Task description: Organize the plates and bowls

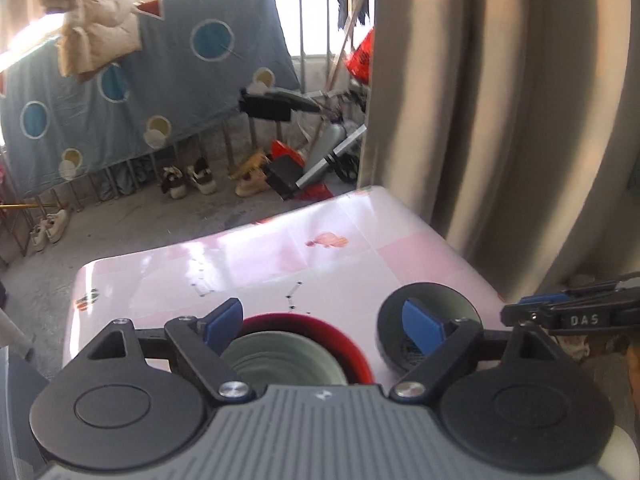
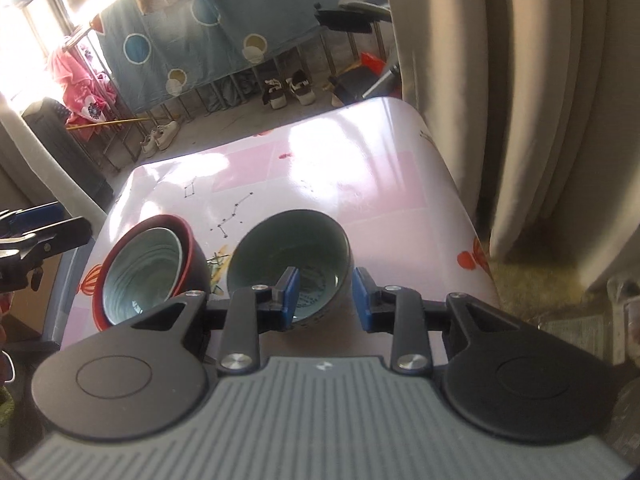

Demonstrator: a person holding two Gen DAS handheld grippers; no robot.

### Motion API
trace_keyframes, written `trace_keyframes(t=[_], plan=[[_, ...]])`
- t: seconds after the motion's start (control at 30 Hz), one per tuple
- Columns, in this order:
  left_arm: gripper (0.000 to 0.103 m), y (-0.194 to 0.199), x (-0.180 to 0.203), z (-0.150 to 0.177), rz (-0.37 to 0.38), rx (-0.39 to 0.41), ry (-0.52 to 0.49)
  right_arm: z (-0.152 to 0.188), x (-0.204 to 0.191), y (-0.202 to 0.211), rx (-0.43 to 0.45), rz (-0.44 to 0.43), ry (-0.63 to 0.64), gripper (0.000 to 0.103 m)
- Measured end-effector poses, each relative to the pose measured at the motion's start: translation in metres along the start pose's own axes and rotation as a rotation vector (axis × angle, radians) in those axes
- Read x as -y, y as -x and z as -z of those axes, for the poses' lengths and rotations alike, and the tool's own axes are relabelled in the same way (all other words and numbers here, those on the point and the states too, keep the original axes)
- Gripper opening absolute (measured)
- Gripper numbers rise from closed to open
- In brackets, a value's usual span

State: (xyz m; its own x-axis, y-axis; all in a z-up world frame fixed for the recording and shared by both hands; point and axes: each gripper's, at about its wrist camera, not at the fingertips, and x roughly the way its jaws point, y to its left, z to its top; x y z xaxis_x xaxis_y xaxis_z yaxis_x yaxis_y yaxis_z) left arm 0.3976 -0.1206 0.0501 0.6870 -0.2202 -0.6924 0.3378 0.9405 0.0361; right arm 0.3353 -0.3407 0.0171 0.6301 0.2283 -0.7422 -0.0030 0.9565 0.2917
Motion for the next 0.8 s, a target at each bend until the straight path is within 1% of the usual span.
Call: trace_keyframes(t=[0.07, 0.13, 0.2, 0.23, 0.33, 0.37, 0.43, 0.5, 0.57, 0.6, 0.67, 0.73, 0.8], plan=[[0.082, -0.028, 0.013, -0.012, -0.002, -0.070, -0.027, -0.001, 0.007, -0.013, -0.013, -0.004, -0.020, 0.028], [0.069, -0.054, 0.025, -0.021, -0.020, -0.137, -0.057, -0.002, 0.014, -0.027, -0.028, -0.015, -0.049, 0.028], [0.065, -0.079, 0.033, -0.027, -0.027, -0.202, -0.081, -0.001, 0.017, -0.041, -0.041, -0.021, -0.070, 0.028], [0.060, -0.091, 0.036, -0.029, -0.032, -0.233, -0.078, -0.002, 0.020, -0.048, -0.050, -0.025, -0.076, 0.028], [0.051, -0.118, 0.043, -0.032, -0.034, -0.309, -0.063, -0.001, 0.024, -0.066, -0.080, -0.036, -0.093, 0.028], [0.050, -0.126, 0.044, -0.033, -0.034, -0.329, -0.054, -0.001, 0.026, -0.073, -0.091, -0.036, -0.102, 0.026], [0.043, -0.137, 0.046, -0.034, -0.043, -0.363, -0.031, 0.001, 0.030, -0.082, -0.102, -0.043, -0.113, 0.025], [0.041, -0.145, 0.048, -0.034, -0.054, -0.378, -0.027, 0.003, 0.034, -0.087, -0.105, -0.072, -0.131, 0.021], [0.037, -0.148, 0.050, -0.034, -0.081, -0.380, -0.030, 0.002, 0.037, -0.089, -0.107, -0.099, -0.137, 0.014], [0.036, -0.150, 0.052, -0.033, -0.088, -0.388, -0.032, 0.002, 0.036, -0.090, -0.108, -0.106, -0.134, 0.013], [0.031, -0.156, 0.055, -0.034, -0.082, -0.412, -0.028, 0.001, 0.033, -0.090, -0.103, -0.100, -0.112, 0.012], [0.022, -0.157, 0.057, -0.033, -0.064, -0.441, -0.005, -0.001, 0.032, -0.090, -0.103, -0.098, -0.097, 0.011], [0.021, -0.157, 0.056, -0.031, -0.030, -0.463, 0.027, -0.001, 0.032, -0.089, -0.104, -0.099, -0.088, 0.011]])
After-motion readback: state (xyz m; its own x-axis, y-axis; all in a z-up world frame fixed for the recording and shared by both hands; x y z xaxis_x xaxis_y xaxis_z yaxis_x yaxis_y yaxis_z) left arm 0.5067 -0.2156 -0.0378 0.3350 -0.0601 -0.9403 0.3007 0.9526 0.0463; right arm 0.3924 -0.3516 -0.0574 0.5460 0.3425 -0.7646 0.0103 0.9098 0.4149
